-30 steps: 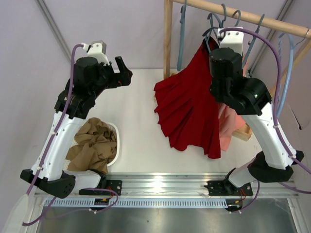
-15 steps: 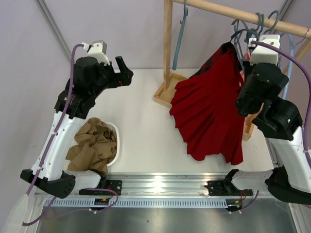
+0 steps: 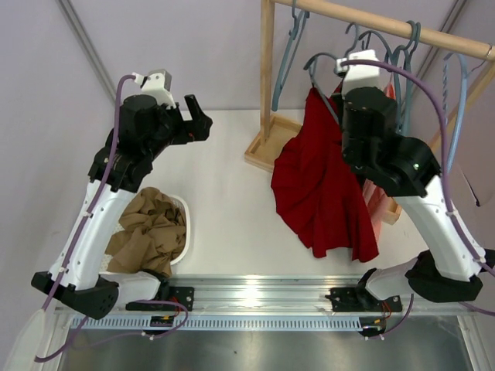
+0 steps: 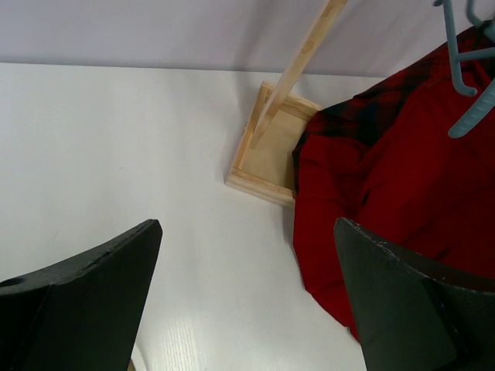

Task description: Place the skirt on the hanger

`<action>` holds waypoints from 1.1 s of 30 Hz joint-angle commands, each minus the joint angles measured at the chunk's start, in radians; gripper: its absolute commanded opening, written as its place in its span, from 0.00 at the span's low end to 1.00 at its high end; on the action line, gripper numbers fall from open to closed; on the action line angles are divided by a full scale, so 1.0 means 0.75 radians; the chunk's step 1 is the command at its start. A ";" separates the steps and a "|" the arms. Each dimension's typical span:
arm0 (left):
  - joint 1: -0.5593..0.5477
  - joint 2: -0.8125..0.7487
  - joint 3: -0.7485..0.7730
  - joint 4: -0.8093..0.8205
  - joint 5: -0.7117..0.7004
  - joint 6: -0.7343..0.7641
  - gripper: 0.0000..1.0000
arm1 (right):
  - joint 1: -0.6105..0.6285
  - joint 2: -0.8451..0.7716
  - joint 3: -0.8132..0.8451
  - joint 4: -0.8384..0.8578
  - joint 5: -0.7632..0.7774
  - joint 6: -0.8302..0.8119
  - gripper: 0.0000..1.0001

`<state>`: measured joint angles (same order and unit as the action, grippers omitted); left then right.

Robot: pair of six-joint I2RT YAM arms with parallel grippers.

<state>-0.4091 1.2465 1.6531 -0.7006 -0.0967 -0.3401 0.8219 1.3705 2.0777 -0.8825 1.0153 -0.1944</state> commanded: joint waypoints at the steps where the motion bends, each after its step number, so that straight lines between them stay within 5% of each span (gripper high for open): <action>1: 0.012 -0.056 -0.040 0.042 0.016 -0.013 1.00 | -0.032 -0.029 -0.040 0.286 -0.122 -0.043 0.00; 5: 0.012 -0.052 -0.059 0.057 0.025 -0.021 1.00 | -0.087 0.005 -0.044 0.502 -0.120 -0.150 0.00; 15: 0.012 -0.091 -0.118 0.085 0.004 -0.017 1.00 | -0.253 0.200 0.210 0.504 0.006 -0.313 0.00; 33: 0.012 -0.093 -0.179 0.108 0.010 0.012 0.99 | -0.415 0.155 -0.216 0.573 -0.053 -0.222 0.00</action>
<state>-0.4091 1.1931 1.5280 -0.6518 -0.0971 -0.3466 0.5228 1.5257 1.9373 -0.5098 0.9360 -0.4145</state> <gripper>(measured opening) 0.994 0.162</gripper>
